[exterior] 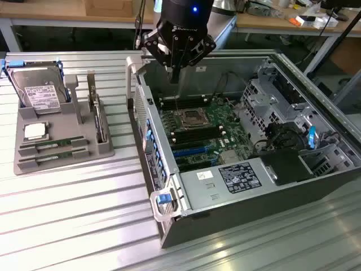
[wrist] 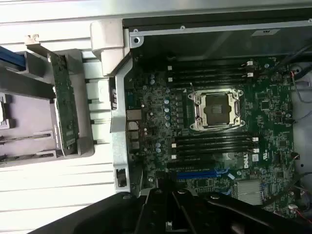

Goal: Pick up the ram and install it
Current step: 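Reach for the ram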

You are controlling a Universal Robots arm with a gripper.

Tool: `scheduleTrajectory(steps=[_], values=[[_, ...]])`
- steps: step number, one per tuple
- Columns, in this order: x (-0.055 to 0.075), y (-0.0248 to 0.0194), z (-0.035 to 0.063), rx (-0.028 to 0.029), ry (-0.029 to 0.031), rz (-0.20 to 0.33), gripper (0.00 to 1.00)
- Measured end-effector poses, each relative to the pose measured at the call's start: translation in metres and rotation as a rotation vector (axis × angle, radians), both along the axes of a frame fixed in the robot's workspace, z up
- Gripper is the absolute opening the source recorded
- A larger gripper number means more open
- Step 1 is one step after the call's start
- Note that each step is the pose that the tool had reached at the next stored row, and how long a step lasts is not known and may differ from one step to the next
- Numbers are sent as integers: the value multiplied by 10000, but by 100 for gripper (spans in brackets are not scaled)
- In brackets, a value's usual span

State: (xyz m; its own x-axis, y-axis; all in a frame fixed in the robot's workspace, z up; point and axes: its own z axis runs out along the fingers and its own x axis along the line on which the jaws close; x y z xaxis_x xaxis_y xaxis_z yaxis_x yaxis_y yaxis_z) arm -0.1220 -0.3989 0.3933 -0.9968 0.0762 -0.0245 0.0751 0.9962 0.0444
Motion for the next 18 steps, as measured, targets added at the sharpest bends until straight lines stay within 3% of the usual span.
scheduleTrajectory(steps=[1, 2, 9, 18], values=[[-170, 0, 0, -1, 1, 0, 11], [-257, 0, 1, -1, 1, 0, 11], [-393, 0, 0, 0, 0, 1, 11], [-710, 0, 0, 0, 0, 0, 11]])
